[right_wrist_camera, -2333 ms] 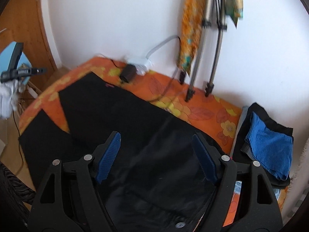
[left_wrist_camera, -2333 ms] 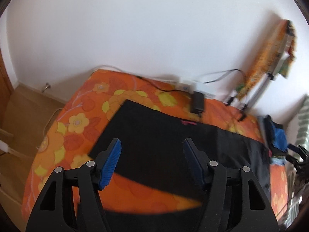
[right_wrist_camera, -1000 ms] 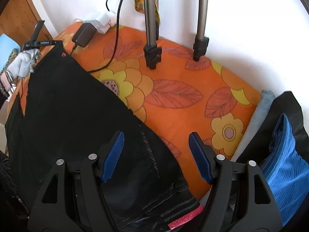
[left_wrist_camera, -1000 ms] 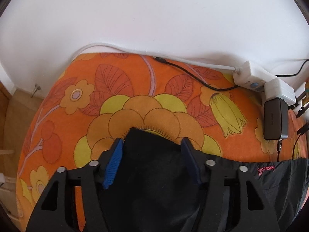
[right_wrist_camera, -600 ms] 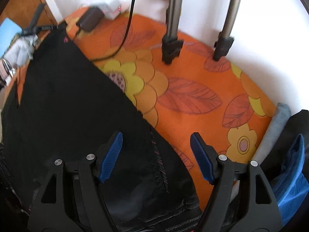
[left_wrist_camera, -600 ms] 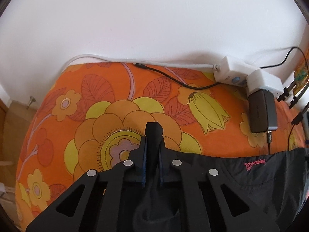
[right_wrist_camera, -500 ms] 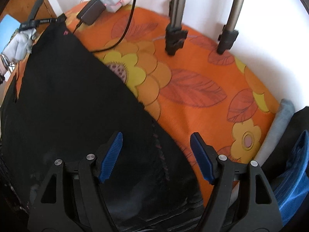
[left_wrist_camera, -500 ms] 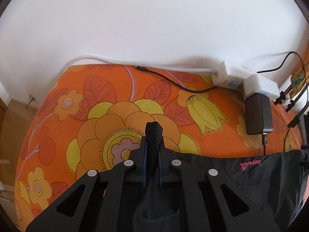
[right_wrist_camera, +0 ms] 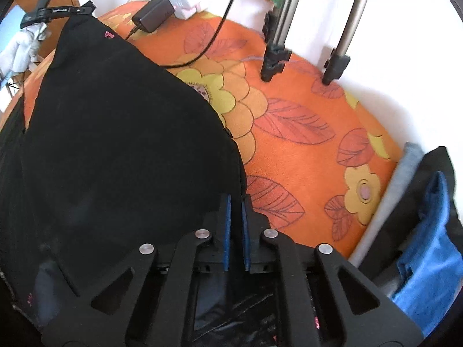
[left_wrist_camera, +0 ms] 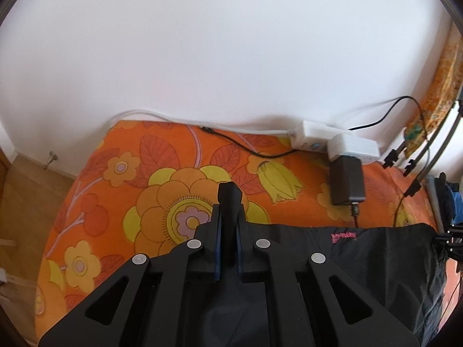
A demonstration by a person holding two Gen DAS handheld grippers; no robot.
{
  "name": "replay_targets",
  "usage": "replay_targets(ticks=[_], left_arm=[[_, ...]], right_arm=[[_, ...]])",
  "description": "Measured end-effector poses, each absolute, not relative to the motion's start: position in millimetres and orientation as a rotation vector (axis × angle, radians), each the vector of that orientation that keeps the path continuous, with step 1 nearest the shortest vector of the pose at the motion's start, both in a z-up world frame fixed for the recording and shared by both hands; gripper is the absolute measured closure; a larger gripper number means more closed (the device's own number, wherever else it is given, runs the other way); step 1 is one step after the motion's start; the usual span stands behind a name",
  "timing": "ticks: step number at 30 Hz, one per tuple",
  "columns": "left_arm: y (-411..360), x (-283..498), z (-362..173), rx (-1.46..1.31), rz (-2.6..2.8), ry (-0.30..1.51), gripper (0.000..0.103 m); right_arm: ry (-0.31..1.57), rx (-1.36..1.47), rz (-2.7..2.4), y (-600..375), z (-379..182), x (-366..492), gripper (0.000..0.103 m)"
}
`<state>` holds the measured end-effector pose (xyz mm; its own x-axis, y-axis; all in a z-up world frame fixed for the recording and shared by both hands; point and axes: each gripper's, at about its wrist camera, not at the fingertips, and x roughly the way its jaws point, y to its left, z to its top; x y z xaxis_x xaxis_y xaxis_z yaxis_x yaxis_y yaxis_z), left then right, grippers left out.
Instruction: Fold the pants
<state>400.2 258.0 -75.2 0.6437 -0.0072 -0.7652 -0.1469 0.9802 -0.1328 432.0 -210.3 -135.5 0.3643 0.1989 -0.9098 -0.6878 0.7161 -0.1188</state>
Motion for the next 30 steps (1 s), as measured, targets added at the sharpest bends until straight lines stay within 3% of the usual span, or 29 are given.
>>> replay_targets(ticks=[17, 30], left_arm=[[255.5, 289.4, -2.1, -0.248, 0.089, 0.726, 0.097], [252.9, 154.0, 4.9, -0.284, 0.092, 0.683, 0.097]], right_arm=[[0.836, -0.491, 0.525, -219.3, -43.3, 317.1, 0.098], [0.733, -0.479, 0.568, -232.5, -9.9, 166.1, 0.098]])
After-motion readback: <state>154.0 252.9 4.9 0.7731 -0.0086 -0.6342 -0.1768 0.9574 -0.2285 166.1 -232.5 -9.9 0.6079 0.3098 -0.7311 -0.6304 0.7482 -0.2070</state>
